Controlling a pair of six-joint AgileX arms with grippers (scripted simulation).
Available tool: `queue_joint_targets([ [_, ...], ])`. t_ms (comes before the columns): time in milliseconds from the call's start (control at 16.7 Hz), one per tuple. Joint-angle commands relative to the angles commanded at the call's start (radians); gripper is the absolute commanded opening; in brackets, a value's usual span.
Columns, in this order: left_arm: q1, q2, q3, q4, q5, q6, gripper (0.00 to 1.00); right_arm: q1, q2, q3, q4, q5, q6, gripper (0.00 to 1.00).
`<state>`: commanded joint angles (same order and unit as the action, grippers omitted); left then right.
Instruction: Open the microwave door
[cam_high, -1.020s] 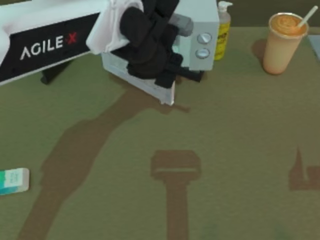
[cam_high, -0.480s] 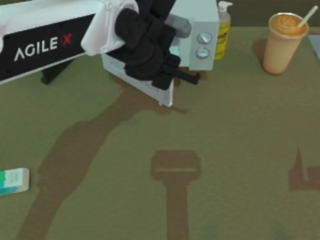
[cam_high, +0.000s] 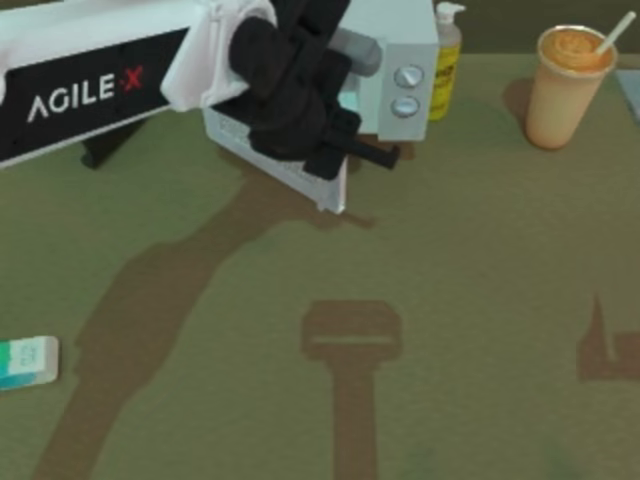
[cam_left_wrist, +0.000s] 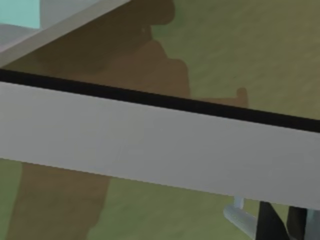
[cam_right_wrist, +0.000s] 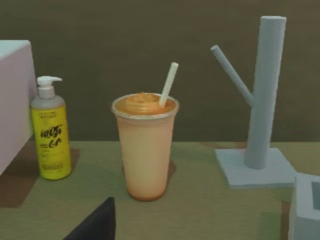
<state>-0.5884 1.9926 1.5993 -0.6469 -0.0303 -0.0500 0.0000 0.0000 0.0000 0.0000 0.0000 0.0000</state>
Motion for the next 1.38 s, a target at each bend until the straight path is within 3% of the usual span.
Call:
queue_joint_targets([
  [540,0.000,0.000,0.000,0.000,0.000,0.000,0.00,0.000,0.000,0.000,0.000,0.000,0.000,1.00],
  [1080,0.041,-0.073,-0.102,0.027,0.081,0.138,0.00,0.000,0.000,0.000,0.000,0.000,0.000,1.00],
  [1380,0.043,-0.076,-0.106,0.028,0.084,0.144,0.00,0.000,0.000,0.000,0.000,0.000,0.000,1.00],
])
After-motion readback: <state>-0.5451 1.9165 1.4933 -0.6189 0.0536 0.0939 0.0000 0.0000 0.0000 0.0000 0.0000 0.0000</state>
